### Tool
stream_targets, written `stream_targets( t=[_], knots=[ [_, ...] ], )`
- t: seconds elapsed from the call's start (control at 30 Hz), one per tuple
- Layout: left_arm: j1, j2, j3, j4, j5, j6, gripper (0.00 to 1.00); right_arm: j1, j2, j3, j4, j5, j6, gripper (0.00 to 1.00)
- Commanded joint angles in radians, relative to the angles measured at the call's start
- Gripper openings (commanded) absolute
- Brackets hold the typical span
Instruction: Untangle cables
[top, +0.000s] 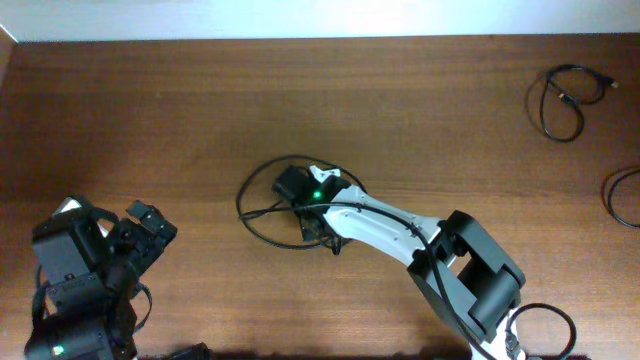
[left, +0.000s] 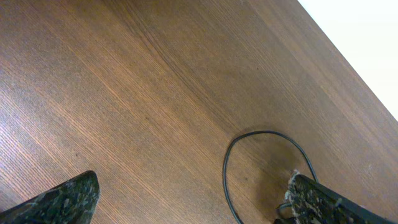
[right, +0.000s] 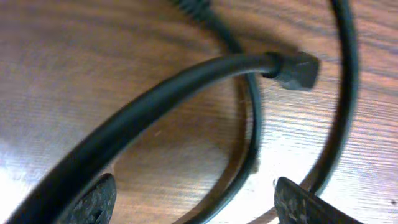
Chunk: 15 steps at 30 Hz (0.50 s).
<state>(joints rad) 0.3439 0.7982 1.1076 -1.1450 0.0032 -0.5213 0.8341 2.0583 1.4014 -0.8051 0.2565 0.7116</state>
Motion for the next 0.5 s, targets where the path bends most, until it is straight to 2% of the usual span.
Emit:
stream_targets(
  t=[0.0, 0.1, 0.13, 0.2, 0.23, 0.27, 0.33, 0.47],
  knots=[
    [0.006, -0.007, 0.019, -0.001, 0.000, -0.013, 0.99, -0.037, -0.002, 0.037, -0.064, 0.054, 0.041, 0.85],
    [0.006, -0.007, 0.019, -0.001, 0.000, -0.013, 0.99, -0.079, -0.002, 0.053, -0.151, 0.000, 0.068, 0.92],
    [0.006, -0.007, 0.019, -0.001, 0.000, -0.013, 0.99, -0.089, -0.002, 0.053, -0.122, -0.142, -0.039, 0.98],
    [0.006, -0.004, 0.019, -0.001, 0.000, -0.013, 0.99, -0.087, -0.004, 0.071, -0.078, -0.399, -0.341, 0.98],
    [0.006, -0.001, 0.019, -0.001, 0.000, -0.013, 0.99, -0.087, -0.004, 0.081, -0.089, -0.435, -0.393, 0.98],
    [0.006, 0.004, 0.019, -0.001, 0.000, -0.013, 0.99, -0.082, -0.005, 0.101, -0.124, -0.426, -0.451, 0.98],
    [0.006, 0.020, 0.019, -0.001, 0.000, -0.013, 0.99, -0.077, -0.004, 0.148, -0.197, -0.274, -0.441, 0.99],
    [0.006, 0.061, 0.019, -0.001, 0.000, -0.013, 0.99, -0.079, -0.005, 0.309, -0.298, -0.179, -0.446, 0.98]
  ],
)
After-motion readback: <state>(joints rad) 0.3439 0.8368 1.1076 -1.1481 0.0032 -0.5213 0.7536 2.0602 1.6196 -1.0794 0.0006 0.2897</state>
